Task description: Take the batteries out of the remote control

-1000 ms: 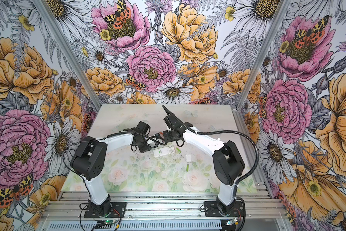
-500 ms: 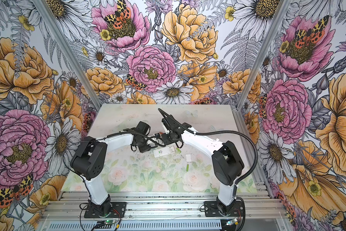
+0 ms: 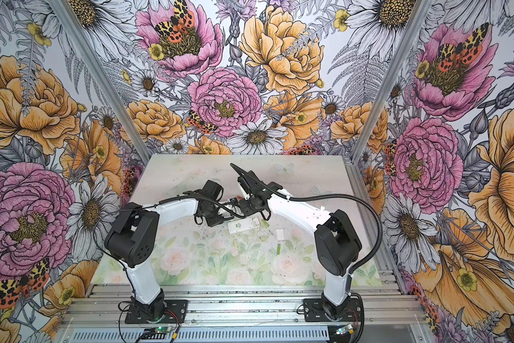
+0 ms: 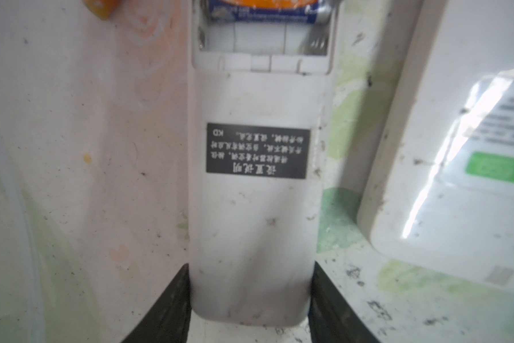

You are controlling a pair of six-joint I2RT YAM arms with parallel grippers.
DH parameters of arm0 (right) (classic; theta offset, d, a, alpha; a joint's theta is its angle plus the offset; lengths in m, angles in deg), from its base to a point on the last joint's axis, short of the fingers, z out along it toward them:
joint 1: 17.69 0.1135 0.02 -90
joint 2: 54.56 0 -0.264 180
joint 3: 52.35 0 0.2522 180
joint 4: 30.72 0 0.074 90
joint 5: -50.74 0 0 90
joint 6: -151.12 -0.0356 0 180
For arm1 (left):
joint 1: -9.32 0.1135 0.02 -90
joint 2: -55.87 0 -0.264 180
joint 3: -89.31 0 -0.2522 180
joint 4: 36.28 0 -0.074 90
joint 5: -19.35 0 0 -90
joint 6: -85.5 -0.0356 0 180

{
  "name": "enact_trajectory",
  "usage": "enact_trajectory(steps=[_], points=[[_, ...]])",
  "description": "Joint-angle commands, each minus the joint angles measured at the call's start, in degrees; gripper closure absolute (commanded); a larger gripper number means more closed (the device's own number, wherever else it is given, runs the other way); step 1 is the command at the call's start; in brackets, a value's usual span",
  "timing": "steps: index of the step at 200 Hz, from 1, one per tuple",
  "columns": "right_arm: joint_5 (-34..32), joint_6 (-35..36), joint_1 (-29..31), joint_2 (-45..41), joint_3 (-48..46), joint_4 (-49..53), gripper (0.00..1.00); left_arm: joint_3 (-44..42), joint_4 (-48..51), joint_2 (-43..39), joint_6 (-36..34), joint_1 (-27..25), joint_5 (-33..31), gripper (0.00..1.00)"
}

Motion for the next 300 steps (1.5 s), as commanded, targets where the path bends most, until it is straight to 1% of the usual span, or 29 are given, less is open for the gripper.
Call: enact_trajectory(steps=[1,31,35,48,68,111,143,169,201,249,278,300], points=[[-3.3,1.5,2.2,1.5,1.8,0.2,1.00,-0.7,0.6,-0.6,-1.0,-0.1,-1.2,1.00],[-5.3,-0.5,3.8,1.1,-2.1,-5.0,1.00,-0.6,0.7,-0.4,-0.7,-0.4,-0.6,1.00],[-5.8,-0.7,5.4,0.9,-2.7,-5.6,1.00,-0.6,0.7,-0.4,-0.7,-0.5,-0.4,1.00],[-7.8,-1.2,6.2,0.4,-4.5,-7.5,1.00,-0.6,0.9,-0.4,-0.7,-0.4,0.1,1.00],[-11.8,-1.3,7.2,-0.3,-6.0,-7.8,1.00,-0.6,1.3,-0.6,-0.7,-0.4,0.3,1.00],[-14.2,-0.8,7.2,-2.9,-7.7,-7.3,1.00,-0.7,1.2,-0.8,-0.7,-0.3,-0.7,1.00],[-13.6,-0.4,6.6,-4.8,-7.4,-6.7,1.00,-0.5,1.1,-0.7,-0.8,-0.2,-1.6,1.00],[-11.4,0.7,6.3,-3.9,-6.5,-6.7,1.00,-0.3,0.8,-0.6,-1.0,-0.4,-2.1,1.00],[-11.7,1.0,6.2,-3.8,-5.6,-6.3,1.00,-0.4,0.8,-0.7,-1.0,-0.3,-2.3,1.00],[-9.6,0.8,5.9,-2.7,-5.7,-6.9,1.00,-0.8,0.7,-1.1,-0.9,-0.5,-1.9,1.00],[-7.9,2.1,5.8,-2.3,-5.8,-7.2,1.00,-0.8,0.5,-1.1,-1.1,-0.6,-2.1,1.00],[-7.9,2.7,5.7,-2.0,-5.9,-6.6,1.00,-0.9,0.3,-1.1,-1.3,-0.6,-2.5,1.00]])
